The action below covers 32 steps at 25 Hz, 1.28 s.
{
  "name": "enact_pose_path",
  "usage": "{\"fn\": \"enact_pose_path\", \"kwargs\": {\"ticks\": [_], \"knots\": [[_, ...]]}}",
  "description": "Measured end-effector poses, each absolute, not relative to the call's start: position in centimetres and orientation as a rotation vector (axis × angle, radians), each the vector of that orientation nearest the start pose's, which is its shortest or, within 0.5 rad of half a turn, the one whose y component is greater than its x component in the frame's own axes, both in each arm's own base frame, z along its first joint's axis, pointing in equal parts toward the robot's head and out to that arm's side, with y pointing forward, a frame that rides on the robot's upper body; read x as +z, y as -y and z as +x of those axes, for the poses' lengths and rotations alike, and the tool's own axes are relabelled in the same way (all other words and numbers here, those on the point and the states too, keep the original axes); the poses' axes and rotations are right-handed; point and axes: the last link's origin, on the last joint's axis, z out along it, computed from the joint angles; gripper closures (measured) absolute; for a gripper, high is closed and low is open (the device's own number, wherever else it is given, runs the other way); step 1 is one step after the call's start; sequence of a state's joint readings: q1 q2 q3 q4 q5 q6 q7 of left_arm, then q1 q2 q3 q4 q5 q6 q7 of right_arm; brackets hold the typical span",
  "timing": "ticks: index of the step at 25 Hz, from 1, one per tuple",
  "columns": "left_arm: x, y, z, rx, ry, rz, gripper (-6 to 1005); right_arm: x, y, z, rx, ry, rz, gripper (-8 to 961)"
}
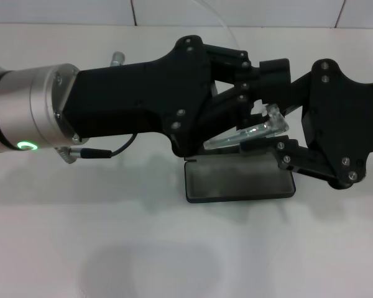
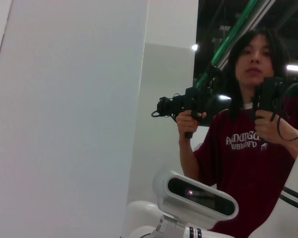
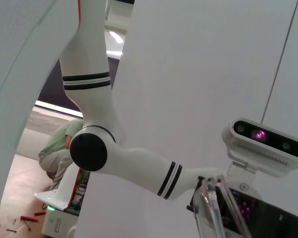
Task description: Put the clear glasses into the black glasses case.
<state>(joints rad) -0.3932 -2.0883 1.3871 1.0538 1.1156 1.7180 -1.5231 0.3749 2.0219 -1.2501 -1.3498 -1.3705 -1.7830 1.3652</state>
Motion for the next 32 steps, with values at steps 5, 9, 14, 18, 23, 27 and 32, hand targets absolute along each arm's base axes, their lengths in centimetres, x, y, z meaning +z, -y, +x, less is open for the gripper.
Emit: {"fn": "enact_pose_path", "kwargs": {"ticks": [5, 9, 14, 18, 23, 27, 32], "knots": [[1.5, -27.8, -11.3, -1.591, 0.105, -2.872, 915, 5.7, -27.7, 11.6, 1.073, 0.555, -2.865, 835], [1.5, -27.8, -11.3, -1.594, 0.106, -2.872, 915, 5.8, -27.7, 11.7, 1.073, 0.553, -2.863, 835], [1.6, -27.7, -11.5, -1.599, 0.112, -2.864, 915, 5.7, -27.6, 11.8, 1.076, 0.557, -2.860, 835], [1.8, -27.7, -11.4, -1.626, 0.108, -2.839, 915, 5.8, -27.3, 11.9, 1.090, 0.555, -2.860, 834], [3.2, -28.3, -11.7, -1.675, 0.102, -2.745, 915, 6.0, -27.2, 12.2, 1.093, 0.545, -2.854, 834], [4.8, -28.5, -12.2, -1.749, 0.116, -2.627, 915, 6.9, -26.5, 12.9, 1.143, 0.581, -2.814, 834], [6.0, -28.7, -13.1, -1.776, 0.113, -2.512, 915, 8.7, -24.2, 14.1, 1.349, 0.753, -2.752, 834]]}}
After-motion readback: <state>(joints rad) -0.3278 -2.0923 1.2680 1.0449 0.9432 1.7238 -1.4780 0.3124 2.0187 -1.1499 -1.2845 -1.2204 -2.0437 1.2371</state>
